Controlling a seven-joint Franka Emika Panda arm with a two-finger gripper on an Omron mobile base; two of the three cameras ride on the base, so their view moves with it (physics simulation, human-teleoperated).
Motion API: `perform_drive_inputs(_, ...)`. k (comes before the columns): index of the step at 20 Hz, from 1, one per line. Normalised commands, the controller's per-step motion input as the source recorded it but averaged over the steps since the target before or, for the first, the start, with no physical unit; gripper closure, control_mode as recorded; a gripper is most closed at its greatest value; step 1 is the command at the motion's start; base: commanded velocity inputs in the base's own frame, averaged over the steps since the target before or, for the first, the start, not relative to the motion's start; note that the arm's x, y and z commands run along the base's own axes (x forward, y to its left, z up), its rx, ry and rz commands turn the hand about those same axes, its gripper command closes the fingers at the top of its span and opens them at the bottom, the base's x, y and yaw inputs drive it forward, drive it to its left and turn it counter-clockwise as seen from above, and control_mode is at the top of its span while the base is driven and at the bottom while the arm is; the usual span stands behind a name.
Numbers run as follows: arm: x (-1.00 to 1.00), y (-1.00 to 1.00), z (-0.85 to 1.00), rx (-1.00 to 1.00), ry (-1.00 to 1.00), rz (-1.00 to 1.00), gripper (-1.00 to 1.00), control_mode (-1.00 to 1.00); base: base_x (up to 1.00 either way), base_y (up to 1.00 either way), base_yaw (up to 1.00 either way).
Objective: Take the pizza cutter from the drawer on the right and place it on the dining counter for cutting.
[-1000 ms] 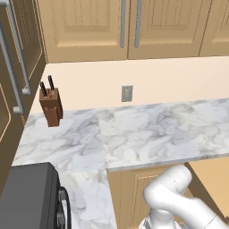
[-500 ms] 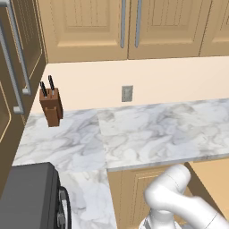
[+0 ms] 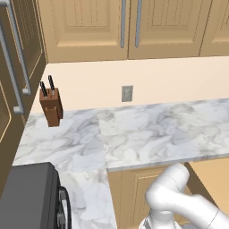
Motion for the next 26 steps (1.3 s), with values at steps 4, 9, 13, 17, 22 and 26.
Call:
perform_drive_inputs(4, -0.09, 0.00, 0.84, -0.01, 0.00, -0.02, -1.00, -1.00, 0.00, 0.00, 0.00)
perform_drive_inputs(9, -0.22, 0.05, 0.88, -0.02, -0.01, 0.00, -1.00, -1.00, 0.00, 0.00, 0.00)
perform_drive_inputs(13, -0.05, 0.27, 0.78, -0.03, -0.06, 0.00, -1.00, -1.00, 0.00, 0.00, 0.00)
perform_drive_inputs(17, 0.00, 0.59, 0.31, -0.04, -0.11, 0.00, -1.00, -1.00, 0.00, 0.00, 0.00)
perform_drive_inputs(22, 0.26, 0.61, 0.10, -0.02, -0.02, 0.06, -1.00, -1.00, 0.00, 0.00, 0.00)
perform_drive_inputs(26, 0.27, 0.81, 0.00, -0.08, 0.00, 0.08, -1.00, -1.00, 0.00, 0.00, 0.00)
